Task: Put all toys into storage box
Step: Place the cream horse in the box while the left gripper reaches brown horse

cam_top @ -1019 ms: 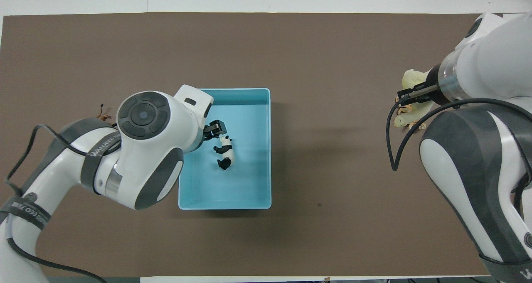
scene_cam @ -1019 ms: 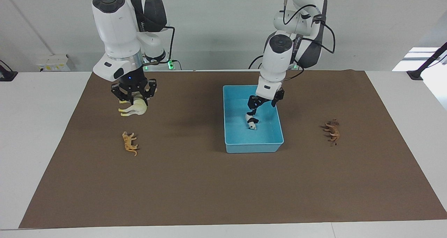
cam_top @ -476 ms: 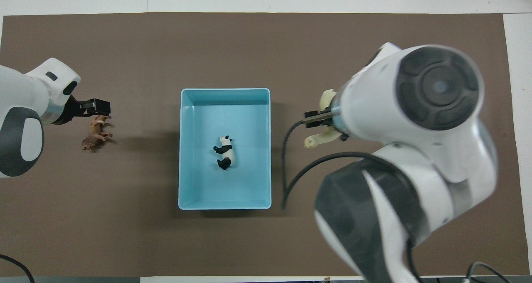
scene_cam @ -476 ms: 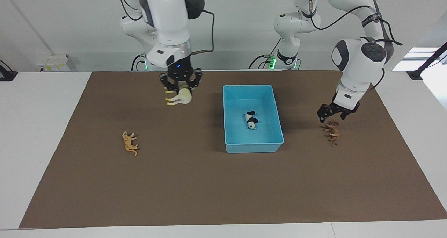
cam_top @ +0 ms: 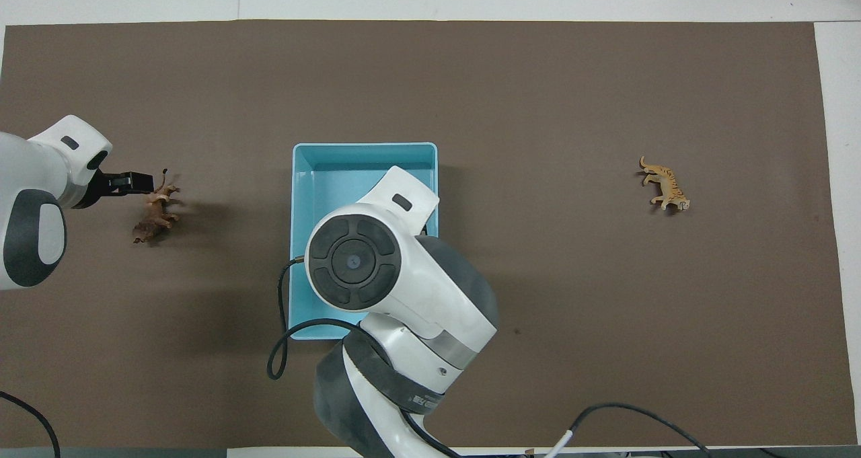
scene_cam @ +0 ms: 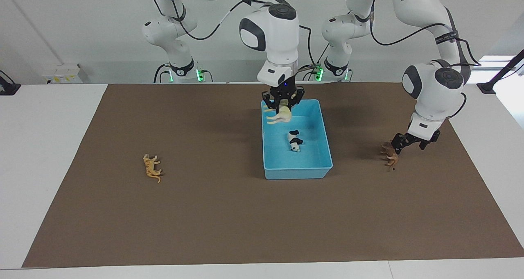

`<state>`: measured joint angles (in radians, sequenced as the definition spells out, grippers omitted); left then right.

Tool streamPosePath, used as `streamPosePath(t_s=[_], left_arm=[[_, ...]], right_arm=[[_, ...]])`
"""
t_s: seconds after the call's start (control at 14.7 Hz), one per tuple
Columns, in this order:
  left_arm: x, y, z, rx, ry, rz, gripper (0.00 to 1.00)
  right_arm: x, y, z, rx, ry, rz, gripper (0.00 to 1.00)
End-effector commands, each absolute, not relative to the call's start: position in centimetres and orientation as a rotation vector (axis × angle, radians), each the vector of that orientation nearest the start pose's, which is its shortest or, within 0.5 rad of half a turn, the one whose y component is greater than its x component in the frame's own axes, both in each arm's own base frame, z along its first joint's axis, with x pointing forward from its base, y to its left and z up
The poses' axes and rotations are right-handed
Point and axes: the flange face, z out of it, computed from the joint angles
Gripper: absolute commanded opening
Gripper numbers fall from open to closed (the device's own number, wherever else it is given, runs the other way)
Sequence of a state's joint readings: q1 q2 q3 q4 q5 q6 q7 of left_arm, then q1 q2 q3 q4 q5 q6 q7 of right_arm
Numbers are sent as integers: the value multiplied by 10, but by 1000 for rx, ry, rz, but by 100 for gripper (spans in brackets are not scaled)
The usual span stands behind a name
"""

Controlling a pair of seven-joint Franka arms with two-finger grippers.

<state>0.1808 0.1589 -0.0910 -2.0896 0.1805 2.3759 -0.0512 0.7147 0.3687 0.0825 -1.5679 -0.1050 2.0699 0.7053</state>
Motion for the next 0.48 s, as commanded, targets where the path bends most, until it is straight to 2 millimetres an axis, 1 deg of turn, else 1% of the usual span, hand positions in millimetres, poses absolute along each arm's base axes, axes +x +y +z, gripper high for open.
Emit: streamPosePath(t_s=[0.0, 0.07, 0.14, 0.2, 0.27, 0.41], left_arm=[[578, 55, 356, -3009, -44, -241, 100], [579, 53, 353, -3021, -66, -243, 100], [579, 51, 351, -3030, -83, -247, 100], [581, 47, 349, -3032, -77, -262, 100], [582, 46, 342, -3036, -73, -260, 100], [585, 44, 321, -3046, -68, -253, 100]], right_arm=[[485, 497, 409, -3103, -160, -278, 0], [485, 496, 410, -3110, -141, -270, 0], [486, 495, 411, -3117, -119, -260, 99], [486, 494, 414, -3121, -84, -251, 100], [490, 492, 420, -3120, -29, -252, 100], [497, 487, 434, -3131, 12, -245, 100]])
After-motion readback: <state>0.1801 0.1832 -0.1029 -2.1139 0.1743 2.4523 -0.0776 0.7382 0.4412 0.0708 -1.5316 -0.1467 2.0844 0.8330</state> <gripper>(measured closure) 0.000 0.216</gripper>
